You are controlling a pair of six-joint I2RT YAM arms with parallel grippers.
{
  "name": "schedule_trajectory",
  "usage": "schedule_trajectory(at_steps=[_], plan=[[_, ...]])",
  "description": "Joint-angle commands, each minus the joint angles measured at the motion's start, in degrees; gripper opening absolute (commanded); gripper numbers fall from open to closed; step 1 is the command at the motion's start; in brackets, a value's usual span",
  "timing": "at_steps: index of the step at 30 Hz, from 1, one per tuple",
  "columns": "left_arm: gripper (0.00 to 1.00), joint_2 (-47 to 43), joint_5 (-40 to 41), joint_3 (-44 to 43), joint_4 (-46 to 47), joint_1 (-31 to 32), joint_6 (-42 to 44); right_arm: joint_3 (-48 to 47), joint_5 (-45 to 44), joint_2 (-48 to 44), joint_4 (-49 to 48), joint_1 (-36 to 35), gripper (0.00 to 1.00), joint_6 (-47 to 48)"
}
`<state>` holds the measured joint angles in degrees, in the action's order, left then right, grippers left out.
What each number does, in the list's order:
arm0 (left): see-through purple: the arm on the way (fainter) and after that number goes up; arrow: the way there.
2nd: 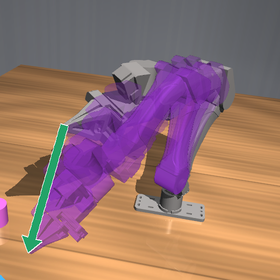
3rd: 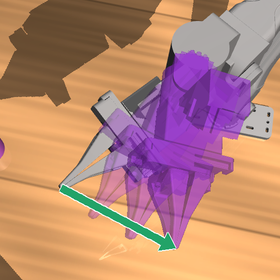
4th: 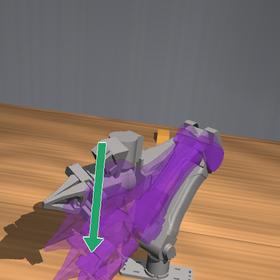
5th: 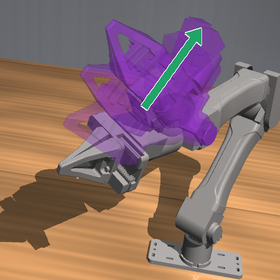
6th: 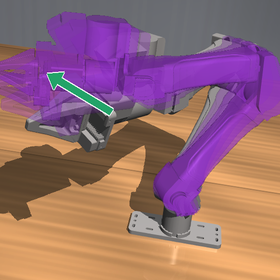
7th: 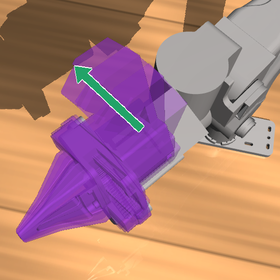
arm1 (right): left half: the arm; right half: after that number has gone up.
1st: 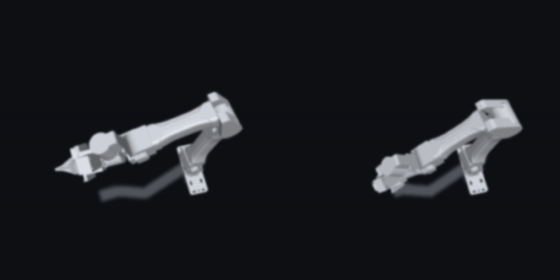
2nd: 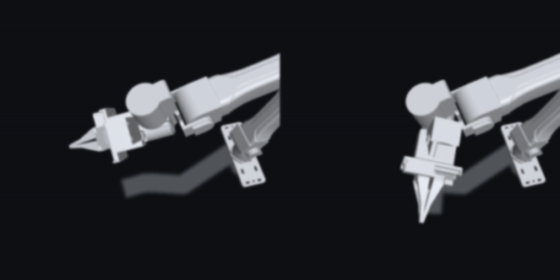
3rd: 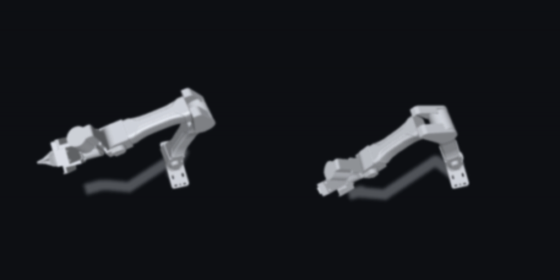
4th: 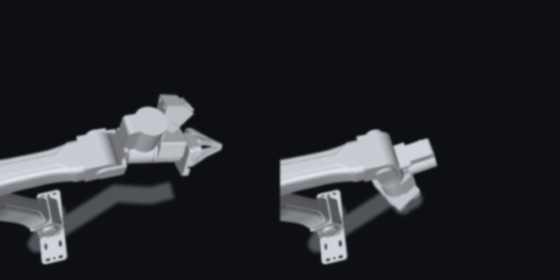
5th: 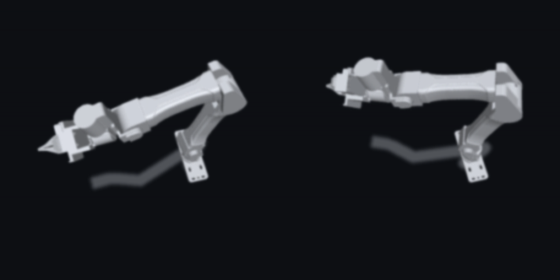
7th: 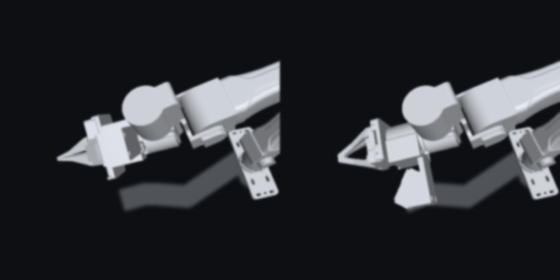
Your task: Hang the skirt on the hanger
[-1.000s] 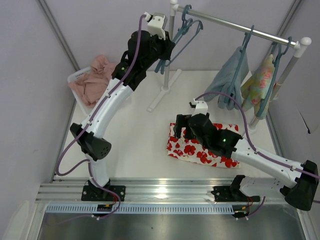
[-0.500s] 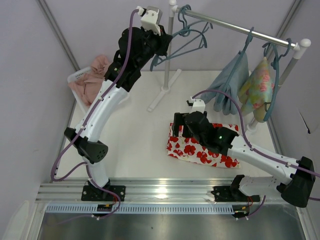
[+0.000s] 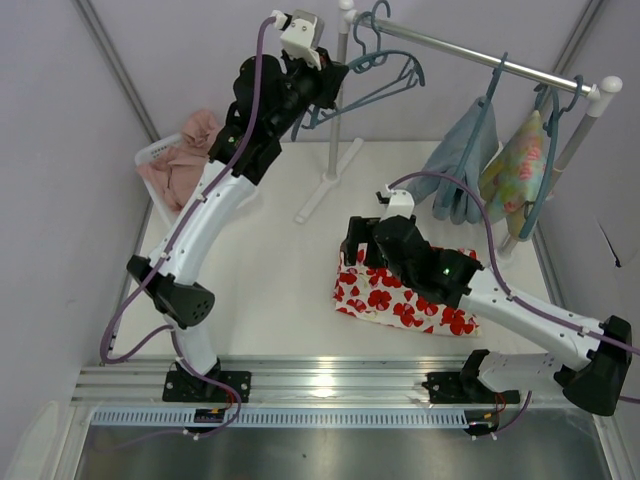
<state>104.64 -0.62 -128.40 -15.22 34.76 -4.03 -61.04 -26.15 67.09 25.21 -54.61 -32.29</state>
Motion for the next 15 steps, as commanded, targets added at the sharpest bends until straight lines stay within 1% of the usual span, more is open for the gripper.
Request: schedule_trajectory(at_steps=[1, 5, 8, 10, 11, 12, 13, 15], plan=[[0.14, -4.71, -4.56, 0.69, 7.75, 0.13, 2.27, -3.3, -1.27, -2.75, 0.1, 0.21, 0.97, 1.0], [0.14, -5.41, -7.55, 1.49, 10.47, 0.22, 5.96, -3.83, -1.88, -5.21, 0.98, 0.21, 0.97, 0.3], [0.13, -6.64, -9.21, 2.79, 9.95, 0.22, 6.58, -4.18, -1.89, -7.14, 1.33, 0.21, 0.97, -0.14], [0.13, -10.22, -11.23, 6.83, 11.0, 0.3, 6.06, -4.44, -1.45, -8.37, 1.33, 0.29, 0.97, 0.12], [0.13, -11.99, -11.68, 11.2, 12.14, 0.3, 5.79, -4.62, -0.31, -8.81, 0.81, 0.29, 0.97, 0.82], [0.13, -13.92, -12.03, 13.5, 13.97, 0.39, 5.7, -4.36, 0.57, -9.43, -0.94, 0.38, 0.97, 2.74], [0.13, -15.76, -12.29, 20.23, 14.6, 0.57, 5.7, -4.18, 1.45, -9.96, -1.74, 0.47, 0.98, 3.63], [0.13, -21.56, -11.33, 24.75, 14.87, 0.57, 4.74, -4.35, 3.56, -11.19, -4.1, 0.56, 0.98, 5.13]])
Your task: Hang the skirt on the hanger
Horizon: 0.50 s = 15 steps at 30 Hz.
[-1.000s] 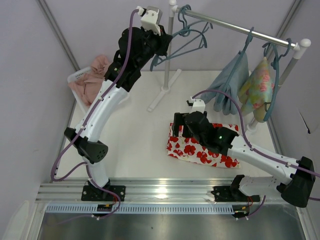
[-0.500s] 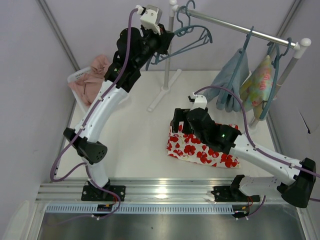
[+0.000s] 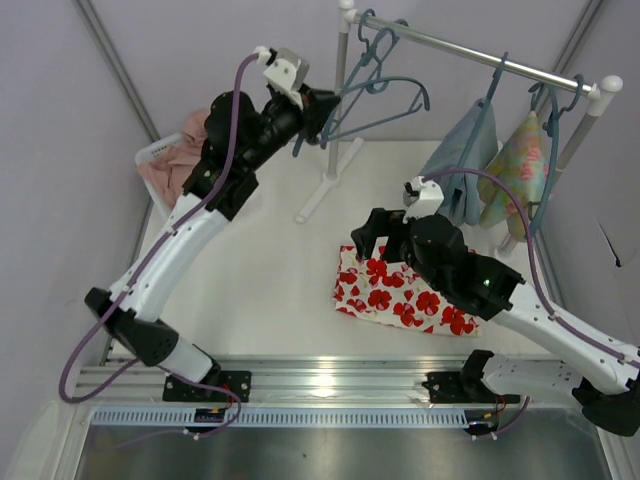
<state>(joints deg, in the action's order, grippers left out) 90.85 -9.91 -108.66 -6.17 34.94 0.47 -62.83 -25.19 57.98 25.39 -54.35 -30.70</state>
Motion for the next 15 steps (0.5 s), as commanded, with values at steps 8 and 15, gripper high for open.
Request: schedule_trajectory(at_steps=[8, 15], plan=[[0.13, -27.46, -2.22, 30.77, 9.17, 1.8, -6.62, -15.47, 7.34, 1.08, -6.14, 1.61, 0.99, 2.4], [0.13, -40.72, 4.63, 42.28, 6.61, 3.56, -6.71, -18.82, 9.63, 6.27, -9.74, 3.37, 0.99, -10.86]])
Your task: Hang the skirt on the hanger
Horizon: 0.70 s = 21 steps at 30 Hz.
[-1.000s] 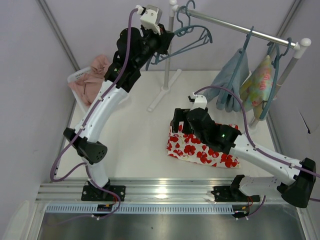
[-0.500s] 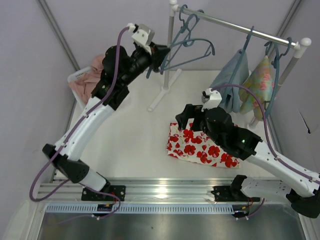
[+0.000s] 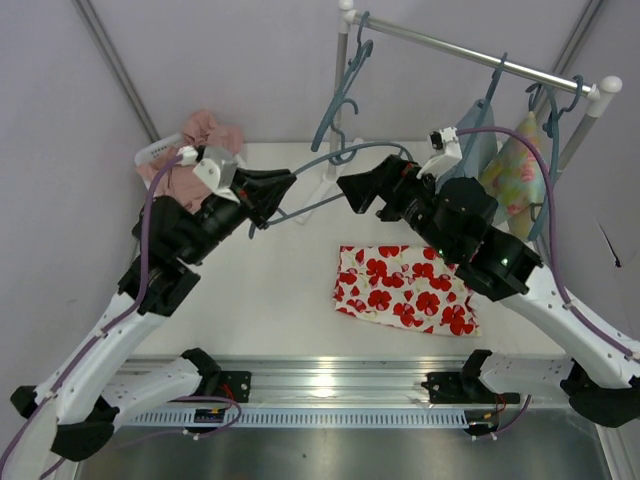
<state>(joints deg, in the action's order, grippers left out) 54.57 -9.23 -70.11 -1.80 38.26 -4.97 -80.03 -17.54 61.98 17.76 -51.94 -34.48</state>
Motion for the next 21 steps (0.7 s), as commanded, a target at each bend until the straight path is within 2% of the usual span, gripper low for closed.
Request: schedule_trajectory(at_steps=[1, 8, 12, 17, 21], plan=[[0.13, -5.69, 5.01, 4.53, 0.68, 0.24, -1.44, -1.71, 2.42, 3.58, -2.2, 1.14, 0.99, -8.48], [0.13, -13.69, 5.99, 13.06, 1.27, 0.24, -4.34, 1.27, 6.02, 7.63, -6.49, 1.67, 0.97, -21.5], [0.13, -14.75, 4.41, 15.87, 1.97, 0.32, -6.71, 8.83, 5.86, 6.41, -20.97, 1.06, 0.97, -24.05], [0.13, -16.07, 3.35, 18.51, 4.61, 0.41, -8.03, 8.32, 2.17, 8.33, -18.29, 0.18, 0.97, -24.58], [0.13, -18.0, 1.68, 20.71, 4.79, 0.67, -8.21, 9.01, 1.2, 9.3, -21.09, -0.26, 0.96, -25.02]])
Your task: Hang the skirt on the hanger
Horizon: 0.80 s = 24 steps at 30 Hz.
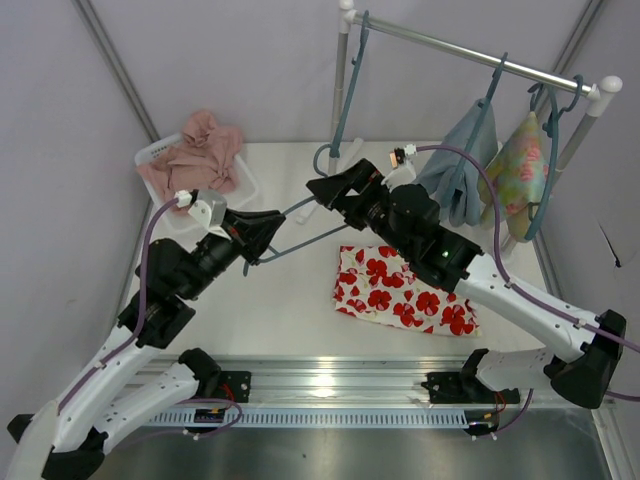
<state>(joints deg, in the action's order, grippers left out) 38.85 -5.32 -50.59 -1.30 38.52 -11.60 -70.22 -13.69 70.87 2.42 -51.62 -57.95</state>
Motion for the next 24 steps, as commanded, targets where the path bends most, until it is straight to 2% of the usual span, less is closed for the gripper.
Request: schedule_trajectory(at_steps=[1, 4, 10, 12, 13, 15, 16, 17, 18, 19, 20, 21, 24], plan=[[0.13, -2.64, -2.41, 2.15, 4.46, 0.41, -1.76, -0.89, -3.18, 0.58, -6.36, -0.68, 0.96, -1.37], [0.13, -3.95, -1.98, 4.09, 4.11, 0.68, -2.73, -1.41, -4.4, 1.46, -7.42, -1.03, 0.91, -1.2], [0.13, -6.24, -5.12, 5.5, 2.97, 0.76, -1.95, -3.7, -6.86, 3.13, -3.56, -2.08, 0.66, 1.61], [0.14, -6.59, -6.62, 5.76, 1.66, 0.76, -1.42, -3.53, -8.27, 2.87, -2.59, -2.96, 0.49, 2.75], [0.14, -6.86, -8.37, 5.94, 0.52, 0.76, -1.41, -3.26, -8.45, 2.43, -2.68, -3.14, 0.33, 3.11], [0.17, -6.77, -11.89, 6.03, -1.15, 0.76, -1.41, -2.65, -8.72, 2.08, -2.59, -3.49, 0.2, 3.28], [0.25, -6.51, -13.73, 5.85, -1.51, 0.76, -1.67, -1.78, -8.28, 1.64, -3.72, -3.75, 0.08, 3.98], [0.31, -6.25, -17.06, 5.5, -2.12, 0.76, -1.76, -1.16, -7.67, 1.46, -4.69, -3.84, 0.04, 4.68], [0.4, -5.98, -18.39, 5.06, -2.91, 0.76, -1.68, -0.63, -5.58, 1.46, -5.74, -3.93, 0.02, 5.39], [0.54, -5.81, -19.1, 4.63, -5.53, 0.76, -1.15, 0.51, -3.99, 1.38, -8.28, -4.11, 0.0, 8.09], [0.61, -5.28, -18.94, 2.18, -7.12, 0.76, -0.89, 0.95, -2.23, 1.46, -9.17, -4.11, 0.0, 9.6], [0.73, -4.84, -18.59, 1.29, -8.79, 0.76, -0.8, 1.22, 0.57, 1.64, -9.88, -4.19, 0.0, 10.74], [0.88, -2.65, -19.02, -3.19, -14.24, 0.76, 0.43, 2.54, 4.28, 1.82, -12.95, -5.33, 0.0, 15.14]])
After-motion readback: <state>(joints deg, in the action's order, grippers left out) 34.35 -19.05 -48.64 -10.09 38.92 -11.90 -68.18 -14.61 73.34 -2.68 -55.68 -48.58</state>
